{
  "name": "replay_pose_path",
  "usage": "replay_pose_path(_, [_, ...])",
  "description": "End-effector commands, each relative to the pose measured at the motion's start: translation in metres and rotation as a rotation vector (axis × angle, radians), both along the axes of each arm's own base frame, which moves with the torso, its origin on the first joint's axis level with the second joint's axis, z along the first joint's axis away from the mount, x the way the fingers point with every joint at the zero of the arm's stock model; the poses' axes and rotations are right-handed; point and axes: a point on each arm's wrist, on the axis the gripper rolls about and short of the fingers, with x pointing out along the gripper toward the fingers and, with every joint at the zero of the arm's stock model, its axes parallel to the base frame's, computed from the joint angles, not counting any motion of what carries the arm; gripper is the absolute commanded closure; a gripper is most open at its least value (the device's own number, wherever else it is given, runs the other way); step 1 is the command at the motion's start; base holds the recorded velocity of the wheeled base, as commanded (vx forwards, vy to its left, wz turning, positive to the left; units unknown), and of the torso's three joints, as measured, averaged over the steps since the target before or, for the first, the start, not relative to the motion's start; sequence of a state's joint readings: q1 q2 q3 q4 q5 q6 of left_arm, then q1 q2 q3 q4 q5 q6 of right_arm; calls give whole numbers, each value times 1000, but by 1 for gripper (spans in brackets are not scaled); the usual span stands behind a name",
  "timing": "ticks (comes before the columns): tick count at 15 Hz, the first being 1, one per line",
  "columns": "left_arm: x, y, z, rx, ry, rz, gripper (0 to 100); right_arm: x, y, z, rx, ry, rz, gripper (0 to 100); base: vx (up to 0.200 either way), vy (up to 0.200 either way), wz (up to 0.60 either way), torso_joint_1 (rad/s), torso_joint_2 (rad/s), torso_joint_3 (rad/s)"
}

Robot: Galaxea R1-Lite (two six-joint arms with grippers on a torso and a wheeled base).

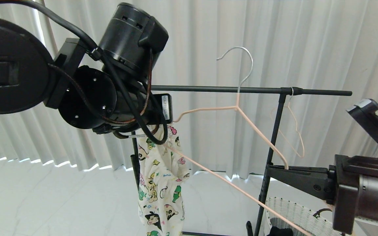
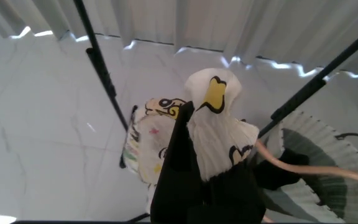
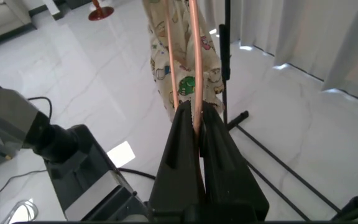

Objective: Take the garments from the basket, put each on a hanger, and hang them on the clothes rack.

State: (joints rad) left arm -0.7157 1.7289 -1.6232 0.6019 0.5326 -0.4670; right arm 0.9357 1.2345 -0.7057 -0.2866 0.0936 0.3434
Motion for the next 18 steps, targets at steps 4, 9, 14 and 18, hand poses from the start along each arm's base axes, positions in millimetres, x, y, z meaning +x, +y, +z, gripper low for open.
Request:
replay_pose_path(4, [-6, -10, 16, -69, -44, -19, 100, 15, 22, -12, -18, -12, -68, 100, 0, 0, 0, 0, 0, 0])
replay_pose_path(9, [-9, -28, 22, -138, -60, -39, 100, 23, 51, -14, -3, -39, -87, 100, 0, 0, 0, 0, 0, 0])
replay_pose_path(14, [-23, -43, 37, -189, -92, -113, 100, 31, 74, -24, -6, -50, -109, 100, 0, 0, 0, 0, 0, 0])
replay_pose_path(18, [-25, -45, 36, -182, -88, -126, 100, 36, 80, -28, 1, -63, -149, 100, 0, 0, 0, 0, 0, 0])
